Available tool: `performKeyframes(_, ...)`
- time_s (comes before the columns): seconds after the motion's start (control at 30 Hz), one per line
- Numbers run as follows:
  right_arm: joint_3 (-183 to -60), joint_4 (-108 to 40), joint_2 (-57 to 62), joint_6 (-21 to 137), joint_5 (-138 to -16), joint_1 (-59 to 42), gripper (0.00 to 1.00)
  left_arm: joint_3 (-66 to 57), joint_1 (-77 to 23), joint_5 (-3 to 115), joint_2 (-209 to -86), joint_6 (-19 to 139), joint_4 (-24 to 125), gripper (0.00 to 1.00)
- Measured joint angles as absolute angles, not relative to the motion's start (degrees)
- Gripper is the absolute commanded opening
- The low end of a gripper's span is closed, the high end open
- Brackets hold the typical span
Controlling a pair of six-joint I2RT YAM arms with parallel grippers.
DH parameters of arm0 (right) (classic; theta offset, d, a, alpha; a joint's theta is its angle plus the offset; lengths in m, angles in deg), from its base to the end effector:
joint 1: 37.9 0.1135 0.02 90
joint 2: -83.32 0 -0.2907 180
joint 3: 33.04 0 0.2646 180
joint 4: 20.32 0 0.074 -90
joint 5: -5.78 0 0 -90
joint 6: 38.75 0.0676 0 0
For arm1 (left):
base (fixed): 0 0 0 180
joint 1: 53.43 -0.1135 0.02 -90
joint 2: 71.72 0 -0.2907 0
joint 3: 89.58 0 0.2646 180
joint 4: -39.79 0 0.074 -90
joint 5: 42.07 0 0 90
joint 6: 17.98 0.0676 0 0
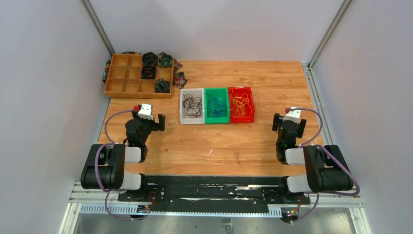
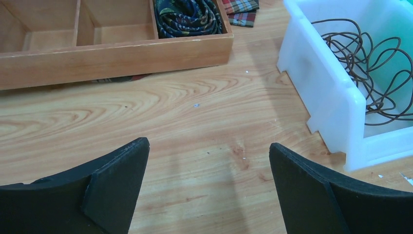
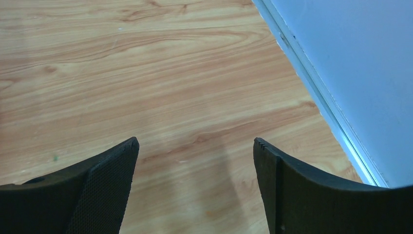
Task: Untangle the cables
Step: Reset both arms
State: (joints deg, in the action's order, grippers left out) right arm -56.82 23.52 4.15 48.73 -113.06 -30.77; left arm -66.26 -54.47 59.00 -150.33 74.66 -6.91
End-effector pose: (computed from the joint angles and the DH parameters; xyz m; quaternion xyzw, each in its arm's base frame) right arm 0.2483 -0.0018 0.1546 0.0938 0.7609 -0.1681 0.6197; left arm 0.2522 -0.0084 0.1600 0.0734 0.7536 -0.0522 0.6511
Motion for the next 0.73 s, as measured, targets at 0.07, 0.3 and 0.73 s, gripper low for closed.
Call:
performKeyframes(0.07,-56.9,23.5,4.4,49.0,-109.2,-34.2,0.87,-66.3,-54.5,58.8,-150.3,74.7,-7.1,0.98)
performKeyframes(0.3,-57.1,23.4,4.2,48.9,-103.9,-34.7,0.88,-66.3,-54.4,58.6,-150.3,74.7,-7.1,0.98)
performKeyframes(0.73,-57.8,23.2,3.9,48.6,-103.2,-34.6,0.88,-66.3,-54.4,58.2,-150.3,74.7,-7.1,0.98)
